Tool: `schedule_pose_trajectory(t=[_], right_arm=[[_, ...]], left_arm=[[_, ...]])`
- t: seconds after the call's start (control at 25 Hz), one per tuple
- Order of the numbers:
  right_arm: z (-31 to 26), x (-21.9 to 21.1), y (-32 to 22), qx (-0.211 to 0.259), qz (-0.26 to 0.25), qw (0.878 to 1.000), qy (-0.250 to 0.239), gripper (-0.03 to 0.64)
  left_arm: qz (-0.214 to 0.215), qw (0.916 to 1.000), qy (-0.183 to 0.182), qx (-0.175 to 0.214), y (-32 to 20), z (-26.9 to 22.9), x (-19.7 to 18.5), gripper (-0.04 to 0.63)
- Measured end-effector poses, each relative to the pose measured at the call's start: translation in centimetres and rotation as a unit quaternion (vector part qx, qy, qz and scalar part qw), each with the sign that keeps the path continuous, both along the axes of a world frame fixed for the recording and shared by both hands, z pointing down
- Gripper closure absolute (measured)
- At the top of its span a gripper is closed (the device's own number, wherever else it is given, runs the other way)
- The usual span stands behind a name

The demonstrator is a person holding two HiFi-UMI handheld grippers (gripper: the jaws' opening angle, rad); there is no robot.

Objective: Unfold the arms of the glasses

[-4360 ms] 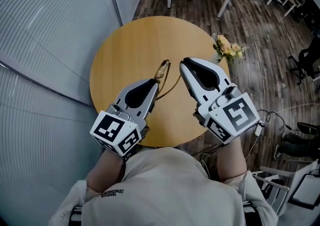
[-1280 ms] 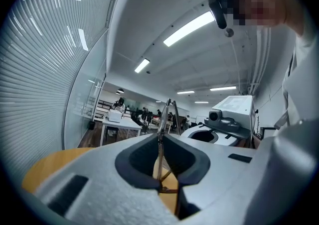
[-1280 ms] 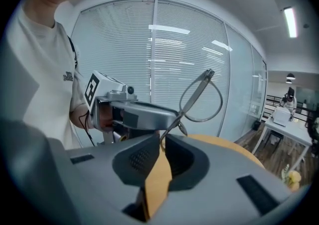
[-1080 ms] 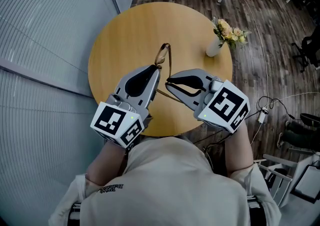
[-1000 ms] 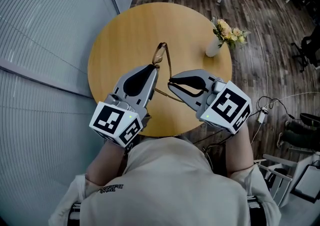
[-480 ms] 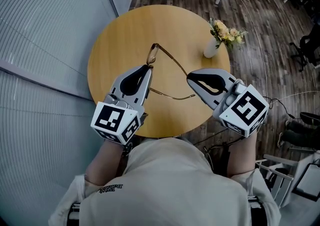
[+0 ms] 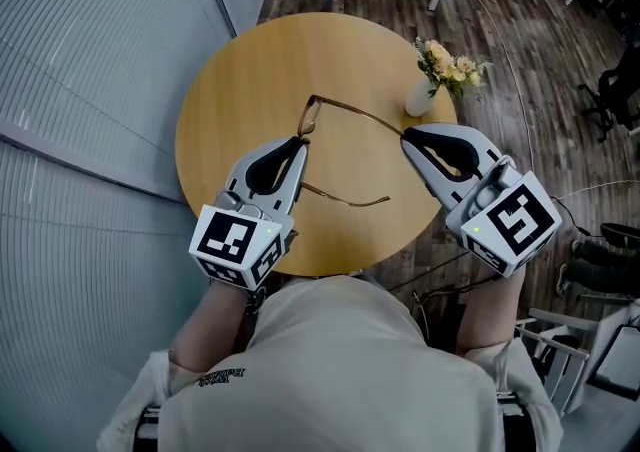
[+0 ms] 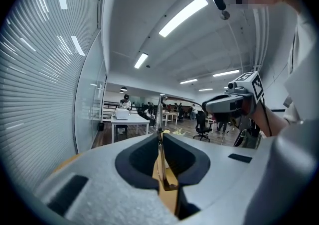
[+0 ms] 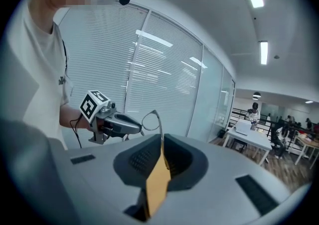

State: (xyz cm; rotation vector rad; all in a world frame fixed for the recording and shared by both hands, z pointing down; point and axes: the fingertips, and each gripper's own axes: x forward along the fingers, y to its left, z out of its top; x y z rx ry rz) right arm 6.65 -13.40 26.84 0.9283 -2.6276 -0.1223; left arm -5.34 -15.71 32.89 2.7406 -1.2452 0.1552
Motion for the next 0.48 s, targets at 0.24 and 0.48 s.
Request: schedule_pose_trajectory(t=[0.24,0.48], right_arm=[[0.0,0.1,0.5,0.007,0.003,1.0,0.0,0.577],[0.9,-0.5,0.0,0.002,0.004,1.0,0.005,0.575]], left_arm=[[-0.002,1.0,0.001,-0.002,0.6,0.5,-0.1,0.552],[-0.023,0.9997,0.007,0.0,-0.1,0.2,-1.0,0.552]])
